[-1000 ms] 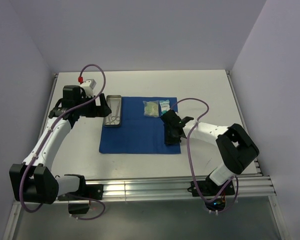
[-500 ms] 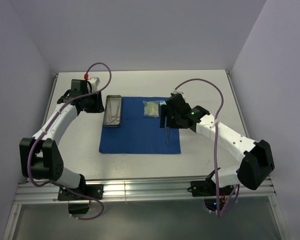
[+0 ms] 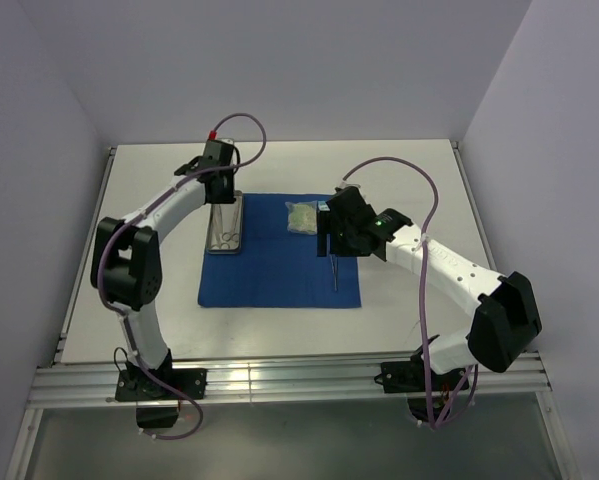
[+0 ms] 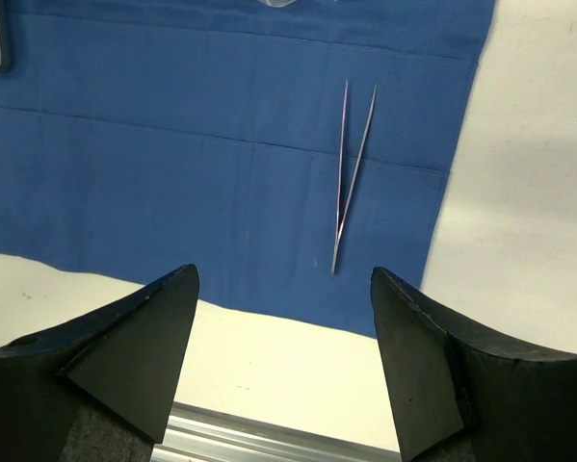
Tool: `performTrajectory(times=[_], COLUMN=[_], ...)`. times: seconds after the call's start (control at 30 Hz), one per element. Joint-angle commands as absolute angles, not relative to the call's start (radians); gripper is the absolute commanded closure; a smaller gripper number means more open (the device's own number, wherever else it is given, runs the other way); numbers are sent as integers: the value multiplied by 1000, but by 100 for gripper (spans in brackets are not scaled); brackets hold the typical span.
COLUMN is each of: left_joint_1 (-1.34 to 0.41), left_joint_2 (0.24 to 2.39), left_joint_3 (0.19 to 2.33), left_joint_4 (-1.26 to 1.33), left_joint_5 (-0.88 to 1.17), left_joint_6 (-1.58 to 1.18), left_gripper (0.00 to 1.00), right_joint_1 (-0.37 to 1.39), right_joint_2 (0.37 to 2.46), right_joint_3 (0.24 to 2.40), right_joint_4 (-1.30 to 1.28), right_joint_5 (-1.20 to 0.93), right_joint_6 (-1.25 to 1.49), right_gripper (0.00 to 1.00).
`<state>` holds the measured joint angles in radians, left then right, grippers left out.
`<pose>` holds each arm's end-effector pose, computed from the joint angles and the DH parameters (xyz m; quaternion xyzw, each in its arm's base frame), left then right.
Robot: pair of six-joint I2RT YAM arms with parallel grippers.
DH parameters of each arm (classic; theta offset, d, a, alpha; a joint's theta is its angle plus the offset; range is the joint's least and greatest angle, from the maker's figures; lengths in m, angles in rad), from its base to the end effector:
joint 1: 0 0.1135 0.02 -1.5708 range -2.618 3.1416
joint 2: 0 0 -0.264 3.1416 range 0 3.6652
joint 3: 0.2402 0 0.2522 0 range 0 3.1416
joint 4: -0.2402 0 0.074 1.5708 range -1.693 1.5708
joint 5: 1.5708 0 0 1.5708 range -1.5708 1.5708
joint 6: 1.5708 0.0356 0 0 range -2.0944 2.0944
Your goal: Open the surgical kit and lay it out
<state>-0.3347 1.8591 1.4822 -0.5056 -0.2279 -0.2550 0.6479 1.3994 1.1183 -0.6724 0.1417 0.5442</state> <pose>0.3936 -0.1284 0.2483 -0.0011 0.9360 0.0050 0.3518 0.2344 0.1711 0.2742 -0.0278 0.9502 0.1143 0.2886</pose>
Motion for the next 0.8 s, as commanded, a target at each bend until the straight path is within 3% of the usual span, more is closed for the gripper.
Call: performTrajectory(times=[0.0,0.77], left_joint_1=[-331,-333], left_joint_2=[1949,2177], left_joint_3=[1595,1758], left_joint_4=[-546,-592], left_joint_5=[-353,-439], left_joint_6=[-341,-399], left_gripper=[65,59], right_joint_1=[640,594], right_joint_2=[1405,1390], right_joint_3=[1126,1100], right_joint_4=[-644,-634], right_joint_5=[141,94], right_joint_6=[523,492], right_gripper=[21,21])
